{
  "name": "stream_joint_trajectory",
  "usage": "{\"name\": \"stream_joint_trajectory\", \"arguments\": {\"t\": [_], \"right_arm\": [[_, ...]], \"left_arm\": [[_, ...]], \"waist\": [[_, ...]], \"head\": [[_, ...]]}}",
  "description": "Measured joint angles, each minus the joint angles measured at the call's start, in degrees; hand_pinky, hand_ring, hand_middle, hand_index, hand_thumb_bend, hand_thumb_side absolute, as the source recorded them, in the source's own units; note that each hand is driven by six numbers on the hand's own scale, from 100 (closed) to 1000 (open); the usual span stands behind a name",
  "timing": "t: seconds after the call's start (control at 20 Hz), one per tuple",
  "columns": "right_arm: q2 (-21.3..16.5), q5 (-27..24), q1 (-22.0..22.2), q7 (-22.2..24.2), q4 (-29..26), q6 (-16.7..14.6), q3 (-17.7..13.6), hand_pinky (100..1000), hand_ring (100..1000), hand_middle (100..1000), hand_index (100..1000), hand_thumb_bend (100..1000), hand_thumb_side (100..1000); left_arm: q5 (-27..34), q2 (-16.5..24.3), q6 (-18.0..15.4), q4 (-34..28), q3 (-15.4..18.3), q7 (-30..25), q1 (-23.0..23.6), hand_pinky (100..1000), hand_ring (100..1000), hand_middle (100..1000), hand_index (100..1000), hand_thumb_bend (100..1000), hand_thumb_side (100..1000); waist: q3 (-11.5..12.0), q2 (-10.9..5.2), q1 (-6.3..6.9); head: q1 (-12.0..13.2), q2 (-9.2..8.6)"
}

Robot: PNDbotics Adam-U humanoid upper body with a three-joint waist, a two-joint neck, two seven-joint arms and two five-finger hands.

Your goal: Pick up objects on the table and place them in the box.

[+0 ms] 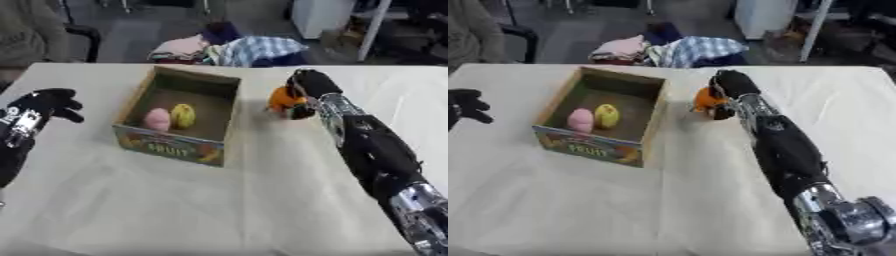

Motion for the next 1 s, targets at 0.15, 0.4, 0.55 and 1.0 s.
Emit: {"name": "stream_joint_trajectory", "arguments": {"t": [0.15, 0.4, 0.55, 1.0], "right_arm": [[0.0, -2.8, -0.8, -0.6, -3.2, -1.7, 0.8, 597, 596, 305, 386, 190, 100], [1.0, -7.1, -2.2, 1.1, -7.6, -4.7, 3.0, 601, 599, 315, 398, 189, 100], [2.5, -7.9, -2.9, 2.4, -8.5, -6.3, 4.2, 605, 603, 323, 408, 192, 100], [8.1, -4.9, -3.2, 4.6, -6.9, -9.6, 6.5, 617, 620, 378, 475, 186, 175]], "left_arm": [[0.0, 0.0, 0.0, 0.0, 0.0, 0.0, 0.1, 997, 632, 638, 807, 188, 864], [0.1, 0.0, 0.0, 0.0, 0.0, 0.0, 0.2, 997, 633, 639, 806, 188, 863], [0.2, 0.0, 0.0, 0.0, 0.0, 0.0, 0.2, 998, 635, 640, 806, 188, 862], [0.5, -0.5, 0.0, 0.0, -0.2, -0.4, 0.2, 999, 637, 642, 807, 188, 861]], "waist": [[-0.1, 0.00, 0.00], [-0.1, -0.05, -0.01], [0.0, -0.22, -0.02], [0.5, -0.25, 0.29]], "head": [[0.0, 0.00], [-0.1, 0.00], [-0.2, 0.00], [-0.7, 0.00]]}}
